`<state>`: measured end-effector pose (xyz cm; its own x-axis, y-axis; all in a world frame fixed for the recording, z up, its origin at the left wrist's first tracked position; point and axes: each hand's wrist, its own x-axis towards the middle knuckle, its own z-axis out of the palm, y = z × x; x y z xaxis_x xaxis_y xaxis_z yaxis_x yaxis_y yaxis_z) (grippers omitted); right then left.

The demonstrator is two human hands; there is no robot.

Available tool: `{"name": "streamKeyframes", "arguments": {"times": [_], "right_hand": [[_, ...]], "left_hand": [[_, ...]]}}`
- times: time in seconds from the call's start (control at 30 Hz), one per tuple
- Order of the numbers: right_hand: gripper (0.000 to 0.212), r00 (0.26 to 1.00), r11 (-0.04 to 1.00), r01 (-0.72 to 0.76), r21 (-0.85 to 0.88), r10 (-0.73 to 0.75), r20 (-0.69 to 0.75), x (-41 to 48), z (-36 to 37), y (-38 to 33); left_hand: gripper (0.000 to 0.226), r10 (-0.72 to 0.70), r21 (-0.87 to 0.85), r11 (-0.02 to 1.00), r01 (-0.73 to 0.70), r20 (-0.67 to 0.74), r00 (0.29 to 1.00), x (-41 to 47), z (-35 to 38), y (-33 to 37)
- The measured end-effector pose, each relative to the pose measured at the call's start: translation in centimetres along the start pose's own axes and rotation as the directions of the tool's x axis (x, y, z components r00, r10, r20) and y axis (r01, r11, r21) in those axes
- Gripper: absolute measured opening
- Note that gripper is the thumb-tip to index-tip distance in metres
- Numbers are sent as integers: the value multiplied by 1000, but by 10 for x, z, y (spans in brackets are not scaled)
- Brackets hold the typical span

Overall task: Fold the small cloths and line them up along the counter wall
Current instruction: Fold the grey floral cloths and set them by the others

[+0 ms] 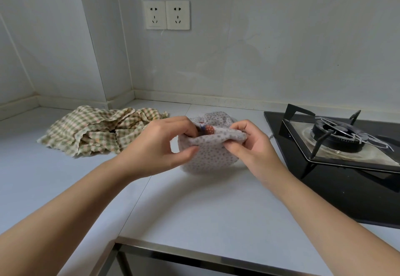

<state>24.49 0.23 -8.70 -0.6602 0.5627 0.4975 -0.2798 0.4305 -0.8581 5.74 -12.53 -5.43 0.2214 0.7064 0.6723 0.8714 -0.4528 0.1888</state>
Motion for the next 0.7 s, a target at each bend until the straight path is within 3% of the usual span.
{"name": "streamKeyframes", "arguments": {"times": [0.27,0.43,0.6,0.7], "right_hand": [[29,988,975,151,-160,-151,15,-5,3,-6],[30,917,785,398,-474,-334,218,-2,-2,-9],[15,907,669,418,-615,-273,320,-1,-4,-5],[25,918,634,397,-664,-266,295,1,-6,-3]], "left_hand": [[12,104,84,991,-108,51,993,2,-8,3],[7,110,107,987,-120,99,989,3,-10,4],[8,112,136,982,-133,148,983,3,-10,5],[13,109,189,972,-142,173,979,2,-13,5]]}}
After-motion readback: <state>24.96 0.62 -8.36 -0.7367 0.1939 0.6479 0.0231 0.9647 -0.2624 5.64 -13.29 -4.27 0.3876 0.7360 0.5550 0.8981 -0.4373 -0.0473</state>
